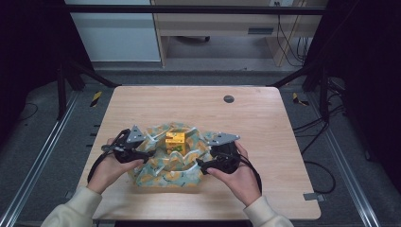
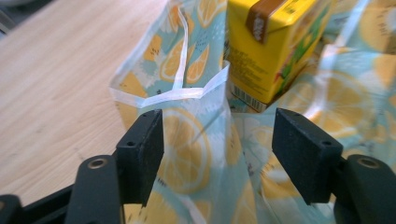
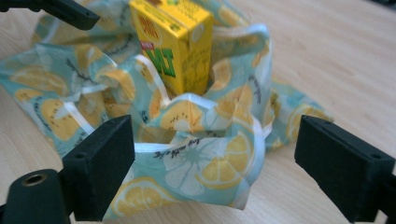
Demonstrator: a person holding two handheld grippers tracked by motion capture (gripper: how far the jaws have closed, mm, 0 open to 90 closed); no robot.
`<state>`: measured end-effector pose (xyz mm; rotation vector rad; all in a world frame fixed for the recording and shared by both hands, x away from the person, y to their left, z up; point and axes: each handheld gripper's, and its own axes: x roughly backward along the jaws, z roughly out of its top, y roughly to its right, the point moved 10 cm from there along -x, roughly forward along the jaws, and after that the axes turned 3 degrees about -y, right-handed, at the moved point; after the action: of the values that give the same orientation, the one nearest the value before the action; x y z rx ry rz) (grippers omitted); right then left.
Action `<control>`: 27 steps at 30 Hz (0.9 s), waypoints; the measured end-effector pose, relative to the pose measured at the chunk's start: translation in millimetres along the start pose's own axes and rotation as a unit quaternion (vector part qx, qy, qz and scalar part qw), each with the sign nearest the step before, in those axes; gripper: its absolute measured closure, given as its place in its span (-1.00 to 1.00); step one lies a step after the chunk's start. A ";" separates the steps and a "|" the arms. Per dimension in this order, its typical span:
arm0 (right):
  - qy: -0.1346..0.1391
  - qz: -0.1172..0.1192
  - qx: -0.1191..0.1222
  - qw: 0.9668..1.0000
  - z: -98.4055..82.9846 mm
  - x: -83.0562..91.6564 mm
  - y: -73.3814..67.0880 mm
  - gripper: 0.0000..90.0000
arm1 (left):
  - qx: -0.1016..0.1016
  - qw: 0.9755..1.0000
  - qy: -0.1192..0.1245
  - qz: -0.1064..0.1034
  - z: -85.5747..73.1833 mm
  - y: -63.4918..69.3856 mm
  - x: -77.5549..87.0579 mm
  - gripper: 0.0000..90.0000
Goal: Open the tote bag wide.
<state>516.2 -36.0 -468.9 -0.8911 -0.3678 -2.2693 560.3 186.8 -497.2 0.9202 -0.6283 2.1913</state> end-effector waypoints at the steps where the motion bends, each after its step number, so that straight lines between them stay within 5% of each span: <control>1: -0.006 0.000 -0.003 1.000 -2.6 -4.0 -0.2 -0.74 | 0.003 1.000 -0.001 -0.003 -0.2 -0.5 -5.2 -0.28; 4: -0.030 0.001 -0.003 1.000 -13.1 -17.7 -3.8 -0.75 | 0.003 1.000 -0.009 0.002 -1.7 -1.9 -17.9 -0.30; 8: -0.041 0.013 -0.001 0.999 -25.4 -33.1 -12.5 -0.44 | -0.004 1.000 -0.024 0.011 -4.6 -2.2 -29.5 -0.12; 13: -0.047 0.021 0.013 0.999 -36.3 -43.6 -19.6 0.41 | -0.007 0.999 -0.031 0.024 -4.4 -9.3 -31.1 0.55; 17: -0.047 0.020 0.026 0.998 -38.6 -45.3 -17.2 0.85 | 0.007 0.999 -0.006 0.033 3.7 -19.3 -23.1 0.83; 22: -0.032 0.011 0.042 0.999 -34.0 -33.2 -9.6 0.98 | 0.022 0.998 0.032 0.052 18.6 -34.5 -3.8 0.91; 27: -0.041 -0.002 0.054 0.998 -42.4 -20.2 0.9 0.98 | 0.030 0.997 0.025 0.060 19.1 -50.3 -3.4 0.92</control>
<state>506.7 -47.0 -513.6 -0.9307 -0.5242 -2.1992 607.2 206.3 -479.3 0.8751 -0.6114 2.3429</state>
